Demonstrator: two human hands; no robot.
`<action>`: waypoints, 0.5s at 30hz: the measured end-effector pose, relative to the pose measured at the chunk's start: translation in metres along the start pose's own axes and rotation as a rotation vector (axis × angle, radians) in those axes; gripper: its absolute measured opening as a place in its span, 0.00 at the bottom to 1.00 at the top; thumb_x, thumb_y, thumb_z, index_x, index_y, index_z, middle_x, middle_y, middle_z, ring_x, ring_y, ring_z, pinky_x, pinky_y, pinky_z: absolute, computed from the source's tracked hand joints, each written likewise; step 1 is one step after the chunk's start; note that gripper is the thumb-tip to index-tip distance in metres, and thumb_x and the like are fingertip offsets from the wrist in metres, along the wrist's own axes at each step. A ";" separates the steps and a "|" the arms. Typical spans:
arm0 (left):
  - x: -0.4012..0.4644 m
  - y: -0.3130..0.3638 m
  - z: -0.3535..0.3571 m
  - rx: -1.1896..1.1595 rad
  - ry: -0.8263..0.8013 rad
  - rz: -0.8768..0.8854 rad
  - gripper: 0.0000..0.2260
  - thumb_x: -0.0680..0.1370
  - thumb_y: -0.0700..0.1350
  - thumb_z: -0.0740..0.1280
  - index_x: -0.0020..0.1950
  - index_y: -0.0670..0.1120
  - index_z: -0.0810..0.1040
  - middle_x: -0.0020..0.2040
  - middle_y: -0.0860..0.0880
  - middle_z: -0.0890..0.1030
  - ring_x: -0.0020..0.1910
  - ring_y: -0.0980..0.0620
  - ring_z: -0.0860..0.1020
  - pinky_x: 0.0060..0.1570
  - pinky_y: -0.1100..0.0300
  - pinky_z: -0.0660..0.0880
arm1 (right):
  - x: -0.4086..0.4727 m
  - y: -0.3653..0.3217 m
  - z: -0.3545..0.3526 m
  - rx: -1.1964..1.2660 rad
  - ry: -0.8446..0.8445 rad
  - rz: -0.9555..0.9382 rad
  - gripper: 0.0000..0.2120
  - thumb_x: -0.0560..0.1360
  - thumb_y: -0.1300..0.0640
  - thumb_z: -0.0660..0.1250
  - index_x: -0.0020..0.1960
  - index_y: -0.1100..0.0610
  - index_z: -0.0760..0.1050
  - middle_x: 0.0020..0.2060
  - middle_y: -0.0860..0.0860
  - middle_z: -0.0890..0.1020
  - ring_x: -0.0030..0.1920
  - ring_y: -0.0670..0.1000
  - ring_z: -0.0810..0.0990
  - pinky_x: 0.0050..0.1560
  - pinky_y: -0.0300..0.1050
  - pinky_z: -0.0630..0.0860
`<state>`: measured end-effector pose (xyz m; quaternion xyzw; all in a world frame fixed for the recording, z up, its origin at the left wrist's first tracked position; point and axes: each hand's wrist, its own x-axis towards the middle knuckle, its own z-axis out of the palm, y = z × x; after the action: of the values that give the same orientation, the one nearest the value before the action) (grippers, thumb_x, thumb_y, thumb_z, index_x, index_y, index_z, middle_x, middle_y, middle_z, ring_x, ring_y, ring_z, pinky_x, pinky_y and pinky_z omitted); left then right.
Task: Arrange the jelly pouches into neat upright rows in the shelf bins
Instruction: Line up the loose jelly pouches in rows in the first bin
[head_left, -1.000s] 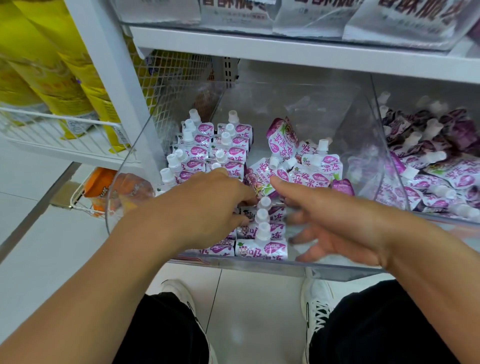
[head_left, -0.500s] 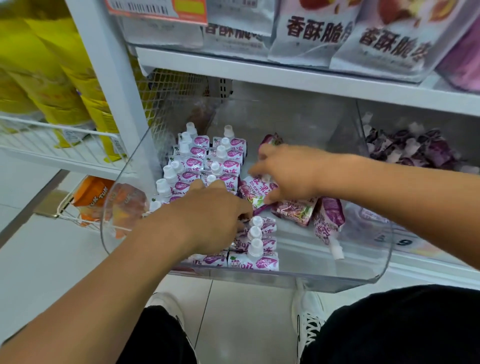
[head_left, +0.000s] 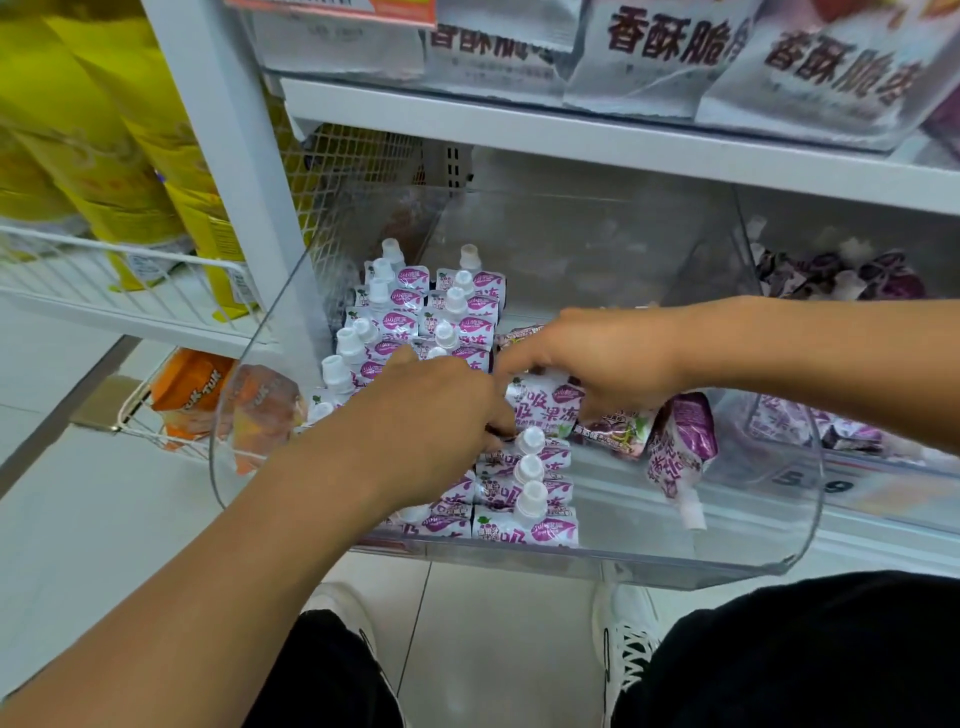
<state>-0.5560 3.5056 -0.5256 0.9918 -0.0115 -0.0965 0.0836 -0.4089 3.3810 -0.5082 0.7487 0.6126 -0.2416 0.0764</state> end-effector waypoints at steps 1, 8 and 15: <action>-0.001 0.000 -0.002 -0.004 0.027 -0.004 0.09 0.80 0.52 0.66 0.59 0.59 0.81 0.53 0.57 0.83 0.55 0.53 0.77 0.61 0.48 0.65 | 0.003 0.000 0.000 0.074 -0.027 -0.011 0.32 0.69 0.65 0.76 0.65 0.41 0.70 0.57 0.45 0.79 0.52 0.48 0.79 0.52 0.52 0.78; 0.002 -0.003 -0.007 -0.145 0.251 -0.008 0.15 0.75 0.58 0.68 0.61 0.58 0.74 0.52 0.59 0.81 0.56 0.55 0.74 0.63 0.49 0.67 | 0.007 0.017 0.010 0.785 -0.130 0.193 0.27 0.70 0.75 0.71 0.62 0.56 0.67 0.35 0.52 0.80 0.32 0.48 0.79 0.35 0.44 0.77; 0.019 -0.002 0.007 -0.020 0.194 0.000 0.05 0.80 0.48 0.66 0.44 0.54 0.78 0.37 0.53 0.79 0.44 0.51 0.73 0.49 0.53 0.56 | 0.000 0.027 -0.026 0.034 0.014 0.200 0.33 0.70 0.61 0.76 0.71 0.51 0.69 0.63 0.48 0.77 0.58 0.51 0.78 0.58 0.47 0.77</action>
<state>-0.5390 3.5062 -0.5361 0.9955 -0.0025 -0.0003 0.0944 -0.3760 3.3854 -0.4903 0.8088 0.5312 -0.2381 0.0832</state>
